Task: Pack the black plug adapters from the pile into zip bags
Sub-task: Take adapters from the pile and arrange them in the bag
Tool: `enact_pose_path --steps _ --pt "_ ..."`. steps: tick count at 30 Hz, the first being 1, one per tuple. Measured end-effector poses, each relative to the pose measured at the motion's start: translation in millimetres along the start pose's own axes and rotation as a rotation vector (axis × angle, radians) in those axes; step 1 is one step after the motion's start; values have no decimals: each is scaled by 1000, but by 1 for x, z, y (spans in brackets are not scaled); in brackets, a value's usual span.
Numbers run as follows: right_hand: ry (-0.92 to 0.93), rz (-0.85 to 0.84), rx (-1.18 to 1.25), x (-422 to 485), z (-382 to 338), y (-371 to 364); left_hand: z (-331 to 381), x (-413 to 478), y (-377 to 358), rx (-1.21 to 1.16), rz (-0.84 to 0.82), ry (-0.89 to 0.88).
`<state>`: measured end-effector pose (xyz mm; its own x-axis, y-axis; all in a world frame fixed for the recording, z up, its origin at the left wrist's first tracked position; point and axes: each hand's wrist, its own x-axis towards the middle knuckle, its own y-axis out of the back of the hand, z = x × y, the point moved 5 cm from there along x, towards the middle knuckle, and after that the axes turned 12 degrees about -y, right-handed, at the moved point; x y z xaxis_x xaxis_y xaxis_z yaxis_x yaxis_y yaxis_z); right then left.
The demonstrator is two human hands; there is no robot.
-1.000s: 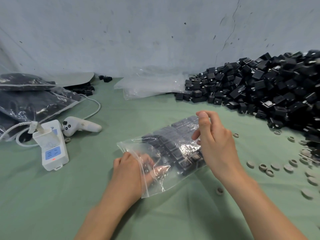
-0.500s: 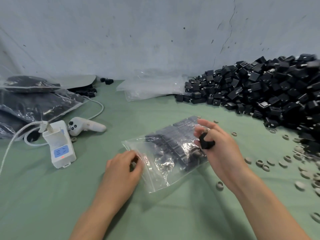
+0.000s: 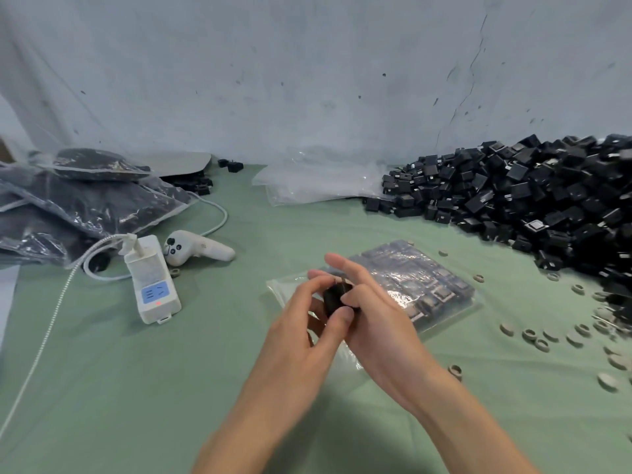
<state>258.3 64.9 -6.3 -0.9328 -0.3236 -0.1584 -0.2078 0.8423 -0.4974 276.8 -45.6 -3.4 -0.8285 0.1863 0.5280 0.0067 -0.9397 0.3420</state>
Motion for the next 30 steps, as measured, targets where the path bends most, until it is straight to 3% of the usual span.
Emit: enact_pose_path --steps 6,11,13,17,19,24,30 --pt "24 -20 -258 10 6 -23 -8 0 18 -54 126 76" --pt "197 246 -618 12 -22 15 -49 -15 49 46 284 398" --pt "290 424 -628 9 -35 45 -58 -22 54 187 239 448" --pt "487 785 -1029 -4 -46 90 -54 -25 43 421 44 348" --pt "541 899 -1092 -11 -44 105 -50 -23 38 441 7 329" --pt "470 980 -1136 -11 -40 116 -45 -19 25 406 -14 272" --pt "366 949 -1242 -2 -36 120 -46 -14 13 636 -185 197"
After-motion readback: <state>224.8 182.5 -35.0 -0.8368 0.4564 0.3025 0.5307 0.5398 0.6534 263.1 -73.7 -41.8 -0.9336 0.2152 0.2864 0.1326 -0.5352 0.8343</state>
